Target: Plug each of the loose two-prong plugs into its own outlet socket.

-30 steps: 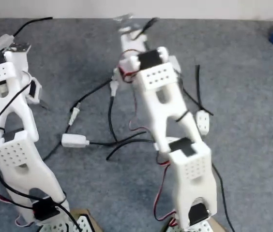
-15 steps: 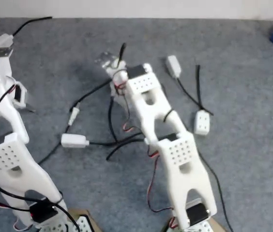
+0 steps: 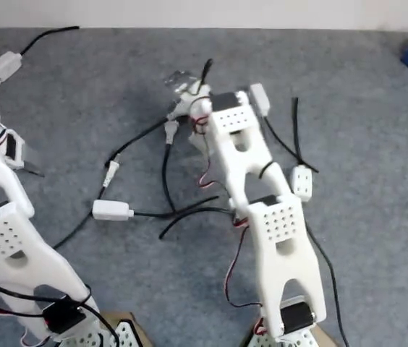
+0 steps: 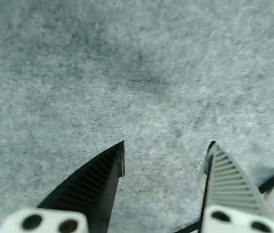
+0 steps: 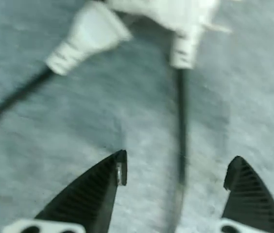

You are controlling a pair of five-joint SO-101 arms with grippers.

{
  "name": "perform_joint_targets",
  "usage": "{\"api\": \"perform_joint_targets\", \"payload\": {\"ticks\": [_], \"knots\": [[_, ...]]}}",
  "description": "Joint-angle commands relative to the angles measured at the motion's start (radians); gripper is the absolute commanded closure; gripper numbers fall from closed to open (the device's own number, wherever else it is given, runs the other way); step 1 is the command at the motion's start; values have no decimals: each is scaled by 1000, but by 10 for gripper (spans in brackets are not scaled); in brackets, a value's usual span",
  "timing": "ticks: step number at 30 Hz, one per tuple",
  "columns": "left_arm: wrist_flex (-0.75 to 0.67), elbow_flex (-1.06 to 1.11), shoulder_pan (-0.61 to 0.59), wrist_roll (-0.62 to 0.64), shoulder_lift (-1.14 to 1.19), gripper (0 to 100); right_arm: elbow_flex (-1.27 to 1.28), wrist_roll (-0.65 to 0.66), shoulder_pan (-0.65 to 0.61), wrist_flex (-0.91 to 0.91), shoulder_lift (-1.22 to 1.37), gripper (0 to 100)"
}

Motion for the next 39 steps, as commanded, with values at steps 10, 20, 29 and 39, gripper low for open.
{"api": "perform_joint_targets", "payload": {"ticks": [10,20,29,39], "knots": [[-3,-5,-12,-28,-13,726,-12,18,30,36,45,794],[-3,-5,-10,-29,-12,726,-99,15,42,136,25,988],[-11,31,15,-29,-13,727,-332,106,61,446,13,990],[-12,59,28,-29,-19,752,-183,216,200,444,15,990]]}}
